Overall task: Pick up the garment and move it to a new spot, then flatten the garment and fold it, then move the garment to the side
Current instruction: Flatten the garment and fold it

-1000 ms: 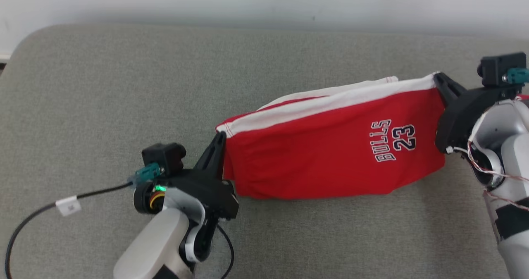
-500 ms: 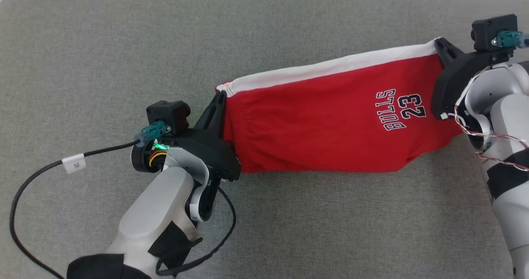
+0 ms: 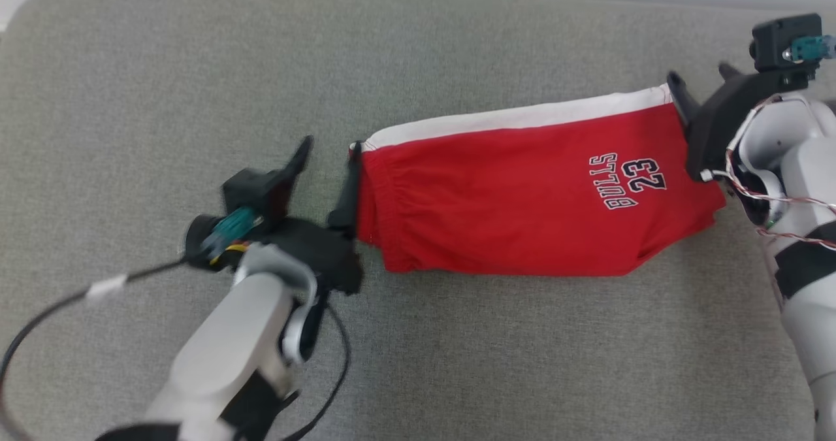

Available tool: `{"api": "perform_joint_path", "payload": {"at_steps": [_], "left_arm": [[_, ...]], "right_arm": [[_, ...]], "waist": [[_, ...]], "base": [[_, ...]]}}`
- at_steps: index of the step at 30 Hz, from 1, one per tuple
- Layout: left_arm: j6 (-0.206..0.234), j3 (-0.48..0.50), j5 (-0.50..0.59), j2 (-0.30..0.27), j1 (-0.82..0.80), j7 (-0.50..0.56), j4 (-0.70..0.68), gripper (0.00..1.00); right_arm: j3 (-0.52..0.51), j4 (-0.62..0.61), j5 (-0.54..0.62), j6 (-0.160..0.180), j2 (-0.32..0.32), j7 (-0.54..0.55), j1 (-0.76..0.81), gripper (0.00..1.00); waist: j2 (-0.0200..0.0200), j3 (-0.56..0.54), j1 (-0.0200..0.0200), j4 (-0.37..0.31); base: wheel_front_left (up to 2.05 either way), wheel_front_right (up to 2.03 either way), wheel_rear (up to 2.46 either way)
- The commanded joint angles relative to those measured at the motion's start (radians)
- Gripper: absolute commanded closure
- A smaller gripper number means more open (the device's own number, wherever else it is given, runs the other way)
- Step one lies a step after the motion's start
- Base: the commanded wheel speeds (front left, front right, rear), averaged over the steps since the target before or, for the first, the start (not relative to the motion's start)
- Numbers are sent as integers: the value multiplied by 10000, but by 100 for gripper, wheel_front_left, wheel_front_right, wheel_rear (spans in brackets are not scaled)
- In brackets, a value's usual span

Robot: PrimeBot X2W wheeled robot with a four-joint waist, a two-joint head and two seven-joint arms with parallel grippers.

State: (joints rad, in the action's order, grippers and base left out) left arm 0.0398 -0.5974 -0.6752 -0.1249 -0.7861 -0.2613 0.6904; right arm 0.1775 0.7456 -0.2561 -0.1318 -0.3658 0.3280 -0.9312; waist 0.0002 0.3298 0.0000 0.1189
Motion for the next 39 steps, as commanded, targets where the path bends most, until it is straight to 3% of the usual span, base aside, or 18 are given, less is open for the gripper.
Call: {"api": "perform_joint_path", "payload": {"at_steps": [1, 9, 17, 24, 39], "left_arm": [[171, 214, 295, -221, 350, -41, -457, 0], [602, 1421, 1391, -1123, 3697, -43, -3958, 0], [984, 1466, 1785, -2016, 5681, 12, -5176, 0], [1326, 1570, 1849, -2290, 6195, 54, -5745, 0], [1349, 1341, 1974, -2187, 5848, 136, -5983, 0]], "right_arm": [[-51, 0, -110, 26, -106, 264, 195, 0], [-937, -574, -584, 26, -305, 2019, 1531, 0], [-2054, -979, -419, 26, 33, 2866, 2606, 0], [-2950, -1040, 581, 26, 204, 2871, 2660, 0], [-4317, -175, 2115, 26, 1054, 3143, 2383, 0]], "waist": [[-2, -270, 0, -59], [-2, -1102, 0, 81], [-2, -1333, 0, 455], [-2, -1052, 0, 800], [-2, -397, 0, 1226]], "base": [[0, 0, 0], [0, 0, 0], [0, 0, 0], [0, 0, 0], [0, 0, 0]]}}
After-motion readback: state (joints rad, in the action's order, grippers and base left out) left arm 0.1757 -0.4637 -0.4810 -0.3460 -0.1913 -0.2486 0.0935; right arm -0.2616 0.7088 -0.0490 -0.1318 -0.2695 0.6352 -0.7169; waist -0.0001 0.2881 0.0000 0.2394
